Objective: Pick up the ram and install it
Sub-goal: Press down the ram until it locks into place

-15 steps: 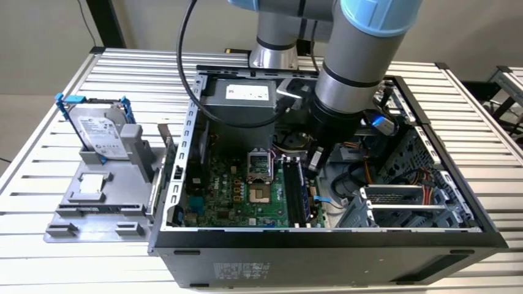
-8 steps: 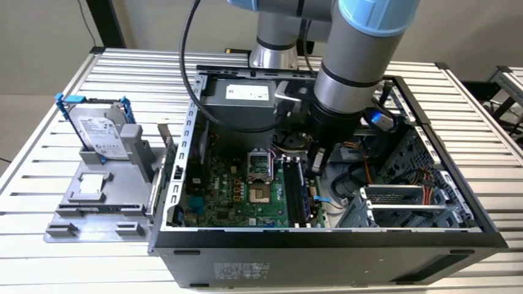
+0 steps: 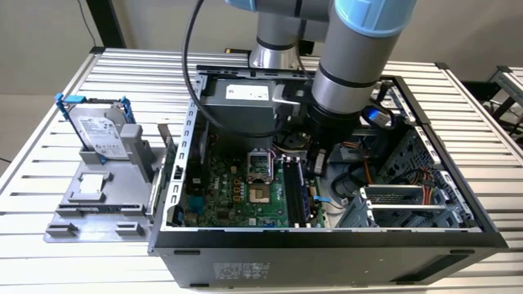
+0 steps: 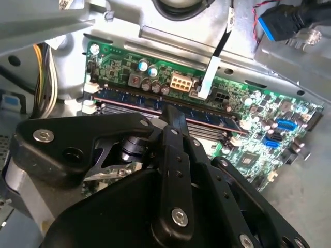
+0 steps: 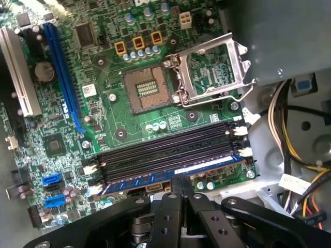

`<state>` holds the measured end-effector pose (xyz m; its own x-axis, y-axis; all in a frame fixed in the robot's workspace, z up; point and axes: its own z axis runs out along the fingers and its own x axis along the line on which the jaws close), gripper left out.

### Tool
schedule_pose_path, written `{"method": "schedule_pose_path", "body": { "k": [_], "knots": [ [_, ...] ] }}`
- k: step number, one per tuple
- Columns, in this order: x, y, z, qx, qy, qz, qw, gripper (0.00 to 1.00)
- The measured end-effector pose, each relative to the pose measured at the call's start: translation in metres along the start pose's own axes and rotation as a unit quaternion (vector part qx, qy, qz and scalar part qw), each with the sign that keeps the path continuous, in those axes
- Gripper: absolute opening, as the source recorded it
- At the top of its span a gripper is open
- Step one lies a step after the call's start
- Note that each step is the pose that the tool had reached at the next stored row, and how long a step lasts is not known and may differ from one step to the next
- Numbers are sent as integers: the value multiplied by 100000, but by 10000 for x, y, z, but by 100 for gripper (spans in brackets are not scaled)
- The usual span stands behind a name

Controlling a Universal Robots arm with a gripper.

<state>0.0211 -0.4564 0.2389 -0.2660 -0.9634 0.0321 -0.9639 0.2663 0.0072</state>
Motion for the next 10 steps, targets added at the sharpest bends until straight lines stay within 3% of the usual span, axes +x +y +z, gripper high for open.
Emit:
{"method": "schedule_pose_path", "body": {
  "k": [5, 10],
  "knots": [
    [5, 17, 8, 205, -10, -2873, 99959, 0],
    [8, 29, 12, 556, -54, -5676, 99837, 0]
  ]
}}
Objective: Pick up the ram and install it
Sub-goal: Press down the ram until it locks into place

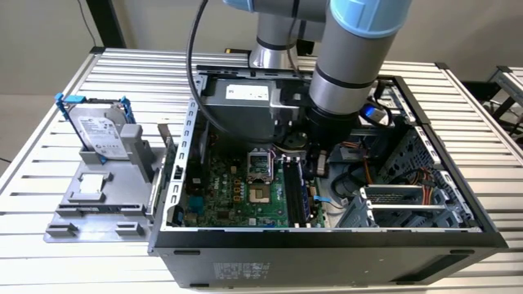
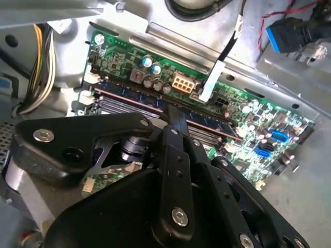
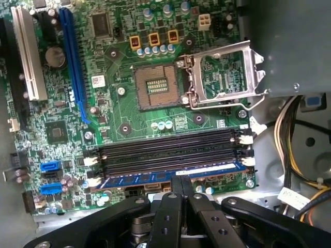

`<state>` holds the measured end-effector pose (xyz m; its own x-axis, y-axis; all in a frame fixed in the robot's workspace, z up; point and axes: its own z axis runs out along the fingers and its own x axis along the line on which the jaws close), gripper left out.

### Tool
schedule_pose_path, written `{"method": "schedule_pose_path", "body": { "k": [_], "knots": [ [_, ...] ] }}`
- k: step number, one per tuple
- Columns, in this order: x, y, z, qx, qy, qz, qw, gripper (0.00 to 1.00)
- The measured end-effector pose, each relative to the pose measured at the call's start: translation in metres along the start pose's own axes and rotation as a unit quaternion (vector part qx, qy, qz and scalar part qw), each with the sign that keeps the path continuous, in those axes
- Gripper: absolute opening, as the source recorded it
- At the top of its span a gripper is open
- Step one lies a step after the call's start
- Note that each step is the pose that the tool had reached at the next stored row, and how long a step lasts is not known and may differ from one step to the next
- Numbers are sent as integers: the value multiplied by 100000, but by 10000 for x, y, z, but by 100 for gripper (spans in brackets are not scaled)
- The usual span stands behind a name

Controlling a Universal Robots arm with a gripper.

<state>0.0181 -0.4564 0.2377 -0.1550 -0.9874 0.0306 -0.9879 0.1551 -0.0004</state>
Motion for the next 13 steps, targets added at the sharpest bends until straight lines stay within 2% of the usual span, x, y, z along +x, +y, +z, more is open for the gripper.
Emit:
{"method": "schedule_pose_path", "body": {
  "k": [5, 13],
  "knots": [
    [2, 12, 4, 450, -68, -1451, 99988, 0],
    [4, 28, 19, 707, -106, -2417, 99968, 0]
  ]
}}
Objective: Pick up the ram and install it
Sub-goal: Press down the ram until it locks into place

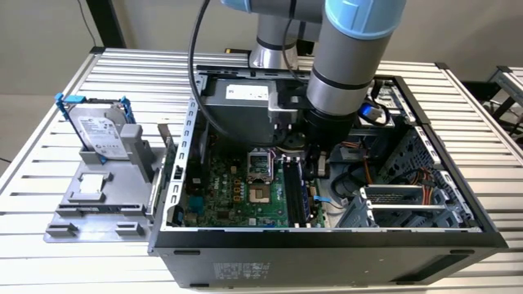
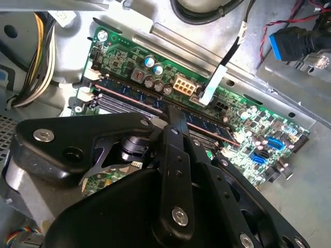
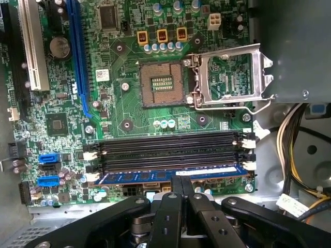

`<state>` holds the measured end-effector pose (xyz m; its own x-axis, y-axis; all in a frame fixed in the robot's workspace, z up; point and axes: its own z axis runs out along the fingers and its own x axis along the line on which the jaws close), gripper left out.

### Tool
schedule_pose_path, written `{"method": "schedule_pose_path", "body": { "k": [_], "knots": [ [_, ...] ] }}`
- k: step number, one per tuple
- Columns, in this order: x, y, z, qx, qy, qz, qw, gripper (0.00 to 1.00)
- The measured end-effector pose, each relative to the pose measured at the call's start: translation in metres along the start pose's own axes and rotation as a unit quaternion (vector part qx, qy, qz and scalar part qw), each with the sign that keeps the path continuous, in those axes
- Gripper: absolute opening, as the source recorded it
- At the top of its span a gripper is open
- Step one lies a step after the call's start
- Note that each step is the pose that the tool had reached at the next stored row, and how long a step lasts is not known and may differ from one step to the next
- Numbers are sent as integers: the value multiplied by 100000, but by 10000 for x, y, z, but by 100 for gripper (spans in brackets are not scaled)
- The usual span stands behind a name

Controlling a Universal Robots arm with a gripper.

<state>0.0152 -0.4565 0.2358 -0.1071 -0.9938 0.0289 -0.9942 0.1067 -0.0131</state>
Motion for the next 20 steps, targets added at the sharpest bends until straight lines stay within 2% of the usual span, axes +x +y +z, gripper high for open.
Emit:
{"method": "schedule_pose_path", "body": {
  "k": [11, 20],
  "knots": [
    [23, 0, 29, 143, -1, -1369, 99991, 0],
    [48, -11, 37, 165, 47, -1399, 99990, 0]
  ]
}}
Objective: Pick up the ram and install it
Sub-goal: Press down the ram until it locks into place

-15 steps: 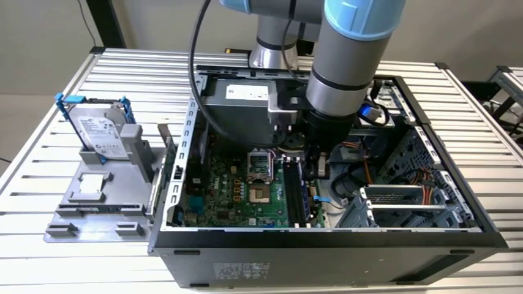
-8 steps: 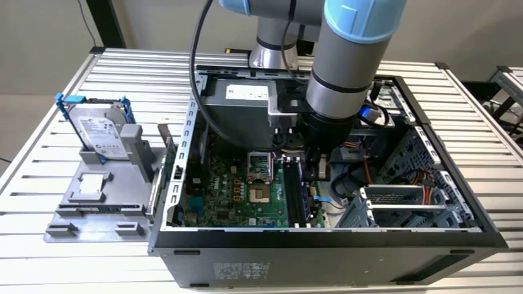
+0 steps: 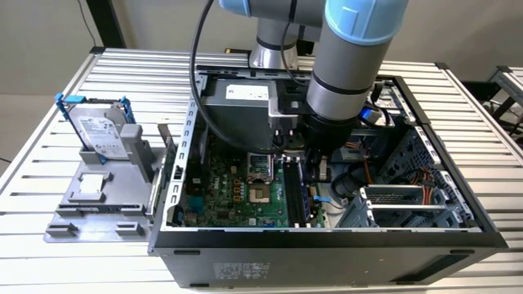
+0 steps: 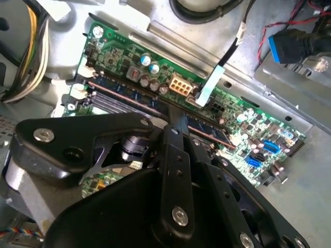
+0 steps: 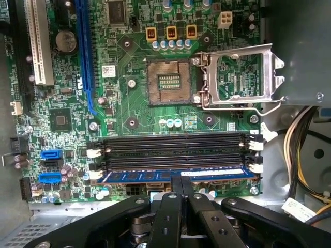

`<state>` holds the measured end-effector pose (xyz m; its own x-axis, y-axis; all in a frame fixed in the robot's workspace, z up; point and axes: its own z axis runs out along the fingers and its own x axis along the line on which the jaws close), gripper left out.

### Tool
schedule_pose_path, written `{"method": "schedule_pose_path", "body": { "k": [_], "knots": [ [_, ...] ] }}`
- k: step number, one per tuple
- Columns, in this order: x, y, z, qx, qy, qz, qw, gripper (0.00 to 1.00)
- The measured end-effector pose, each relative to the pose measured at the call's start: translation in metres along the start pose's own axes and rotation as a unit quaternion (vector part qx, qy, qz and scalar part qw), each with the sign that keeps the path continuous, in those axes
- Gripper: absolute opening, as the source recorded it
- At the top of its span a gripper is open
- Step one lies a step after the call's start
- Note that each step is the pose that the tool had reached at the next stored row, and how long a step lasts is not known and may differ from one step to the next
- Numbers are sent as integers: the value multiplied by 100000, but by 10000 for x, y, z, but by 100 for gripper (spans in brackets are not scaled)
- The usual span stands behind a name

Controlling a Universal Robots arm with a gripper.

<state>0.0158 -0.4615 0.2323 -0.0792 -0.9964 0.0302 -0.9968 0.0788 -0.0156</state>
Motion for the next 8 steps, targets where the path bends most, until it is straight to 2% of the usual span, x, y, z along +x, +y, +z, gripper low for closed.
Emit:
{"method": "schedule_pose_path", "body": {
  "k": [3, 6, 8],
  "knots": [
    [7, -5, 6, -33, 200, -14, 100000, 0],
    [47, -9, 15, -130, 205, -38, 100000, 0],
    [66, -7, 16, -147, 317, -35, 99999, 0]
  ]
}}
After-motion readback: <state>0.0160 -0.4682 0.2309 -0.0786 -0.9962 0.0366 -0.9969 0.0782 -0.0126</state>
